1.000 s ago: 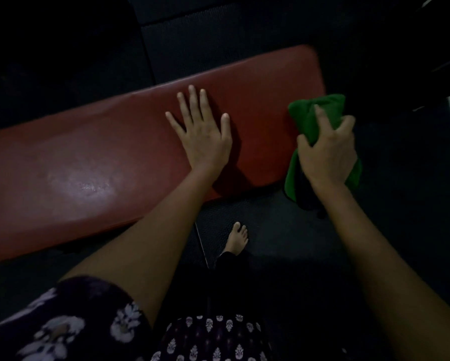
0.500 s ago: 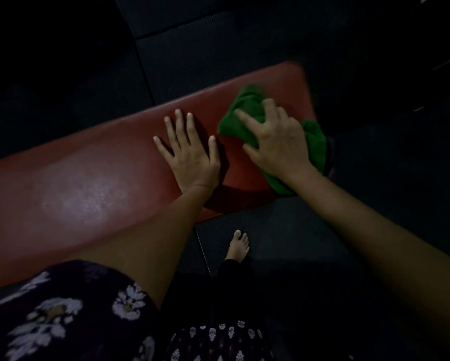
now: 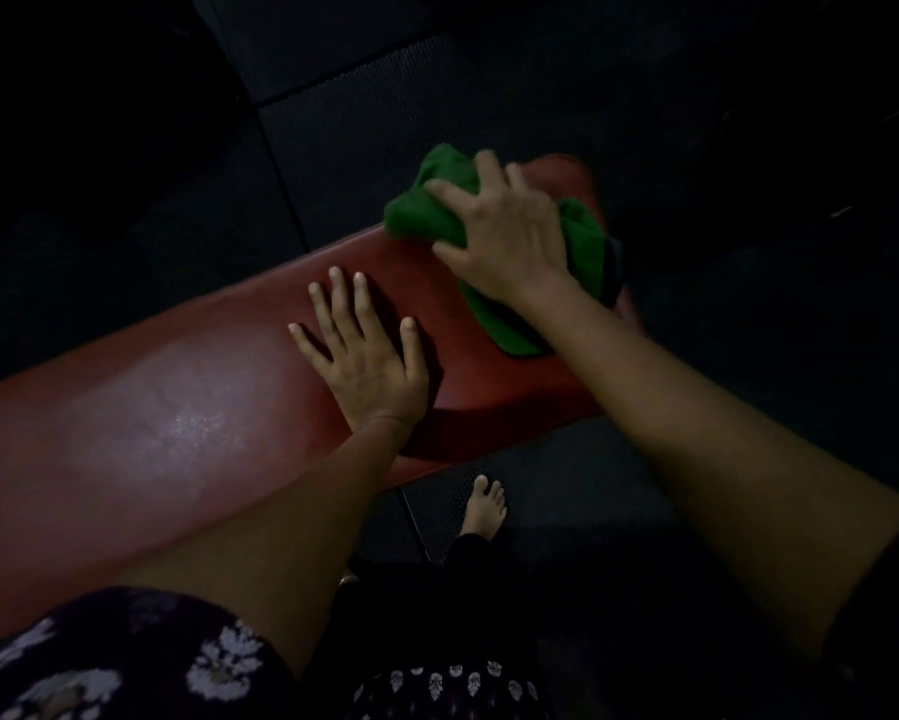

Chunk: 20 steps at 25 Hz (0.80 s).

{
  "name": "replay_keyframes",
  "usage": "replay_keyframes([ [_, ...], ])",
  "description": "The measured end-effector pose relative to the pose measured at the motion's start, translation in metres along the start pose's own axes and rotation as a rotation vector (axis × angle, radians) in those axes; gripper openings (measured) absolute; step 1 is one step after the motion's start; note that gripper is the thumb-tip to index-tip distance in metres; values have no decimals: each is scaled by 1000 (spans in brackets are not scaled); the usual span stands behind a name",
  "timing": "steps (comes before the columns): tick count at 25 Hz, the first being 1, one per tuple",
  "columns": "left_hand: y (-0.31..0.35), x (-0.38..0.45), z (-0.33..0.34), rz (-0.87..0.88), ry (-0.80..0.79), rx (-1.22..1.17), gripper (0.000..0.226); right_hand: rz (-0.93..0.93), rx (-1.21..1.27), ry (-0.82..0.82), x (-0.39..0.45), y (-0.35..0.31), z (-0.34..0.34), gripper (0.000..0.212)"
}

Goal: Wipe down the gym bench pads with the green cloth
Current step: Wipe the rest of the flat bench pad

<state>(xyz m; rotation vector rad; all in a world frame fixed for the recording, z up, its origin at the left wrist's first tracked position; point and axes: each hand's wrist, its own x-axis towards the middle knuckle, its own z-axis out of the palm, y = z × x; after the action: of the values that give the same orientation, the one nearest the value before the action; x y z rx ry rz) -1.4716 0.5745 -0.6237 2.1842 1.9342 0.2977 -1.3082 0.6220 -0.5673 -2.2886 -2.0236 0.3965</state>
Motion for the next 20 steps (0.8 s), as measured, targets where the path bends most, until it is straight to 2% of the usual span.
replay_keyframes([
  [4,1,1,-1,3,-9,7,66,328,115,21,13,47,-7,57],
  [9,1,0,0,-1,-9,6,66,712,401,93,-54,86,5,57],
  [14,1,1,1,8,-3,9,65,627,305,197,-141,66,19,61],
  [18,2,1,0,2,-18,2,66,728,235,191,-76,60,10,54],
  [20,2,1,0,7,-24,3,66,688,181,195,-33,50,4,55],
])
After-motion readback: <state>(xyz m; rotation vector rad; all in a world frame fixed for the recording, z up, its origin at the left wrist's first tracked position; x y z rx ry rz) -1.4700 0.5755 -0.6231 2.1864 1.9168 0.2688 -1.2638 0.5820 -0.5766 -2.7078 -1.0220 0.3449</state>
